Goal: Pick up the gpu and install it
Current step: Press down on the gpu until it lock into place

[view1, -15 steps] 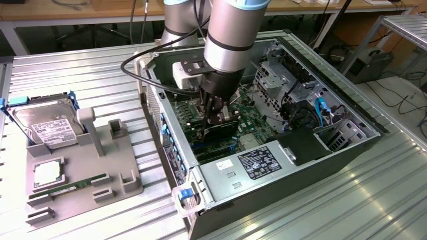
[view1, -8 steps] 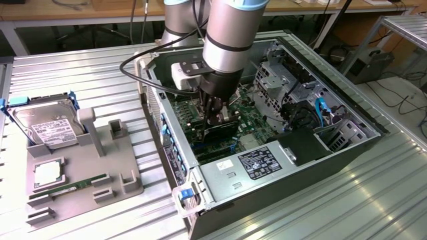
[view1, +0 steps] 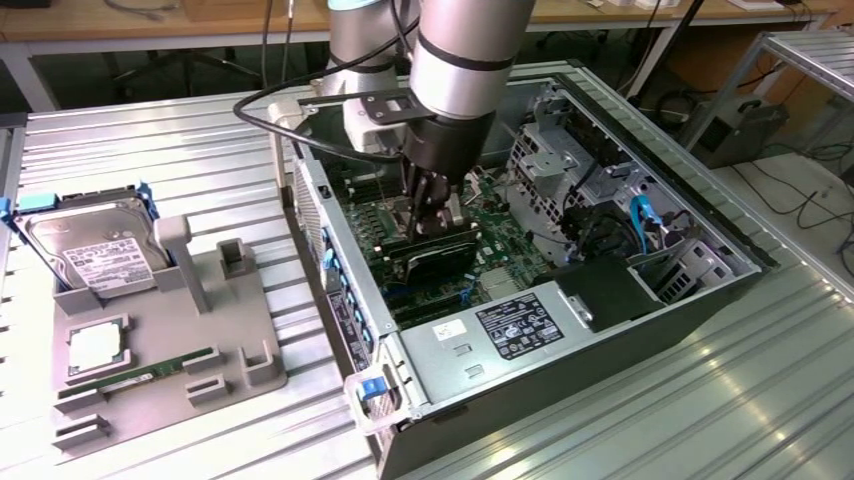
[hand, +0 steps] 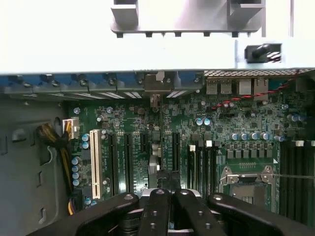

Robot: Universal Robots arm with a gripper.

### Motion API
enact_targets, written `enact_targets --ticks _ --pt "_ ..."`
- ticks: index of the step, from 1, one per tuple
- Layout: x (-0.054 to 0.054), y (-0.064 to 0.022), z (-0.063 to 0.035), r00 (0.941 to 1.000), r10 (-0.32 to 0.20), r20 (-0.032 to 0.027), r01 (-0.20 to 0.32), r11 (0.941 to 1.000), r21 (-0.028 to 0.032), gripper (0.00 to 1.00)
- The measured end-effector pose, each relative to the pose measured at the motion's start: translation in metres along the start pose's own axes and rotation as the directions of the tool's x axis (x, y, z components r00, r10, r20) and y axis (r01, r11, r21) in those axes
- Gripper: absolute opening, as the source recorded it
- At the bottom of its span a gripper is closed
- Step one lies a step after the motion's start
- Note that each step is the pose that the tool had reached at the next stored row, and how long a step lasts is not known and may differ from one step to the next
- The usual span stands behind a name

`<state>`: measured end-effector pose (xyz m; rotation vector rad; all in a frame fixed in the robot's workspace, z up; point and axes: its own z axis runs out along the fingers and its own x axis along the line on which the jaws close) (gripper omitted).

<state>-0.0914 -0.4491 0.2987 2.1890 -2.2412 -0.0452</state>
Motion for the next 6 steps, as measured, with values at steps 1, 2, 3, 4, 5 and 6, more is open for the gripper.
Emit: enact_targets --ticks 1,2,3,4,5,6 --pt "0.0000 0.0000 -0.0001 1.0000 0.000 0.0003 0.000 1.0000 0.0002 0.11" --pt "0.0000 0.0000 -0.0001 1.0000 0.000 0.0003 0.000 1.0000 0.0002 0.11" --pt "0.0000 0.0000 -0.0002 1.0000 0.000 0.0002 0.000 1.0000 0.0001 0.11" --pt "0.0000 0.0000 -0.0002 1.0000 0.000 0.0002 0.000 1.0000 0.0001 0.11" --pt "0.0000 0.0000 -0.0002 1.0000 0.000 0.0002 0.000 1.0000 0.0001 0.11" --pt "0.0000 0.0000 -0.0002 1.0000 0.000 0.0003 0.000 1.0000 0.0001 0.11"
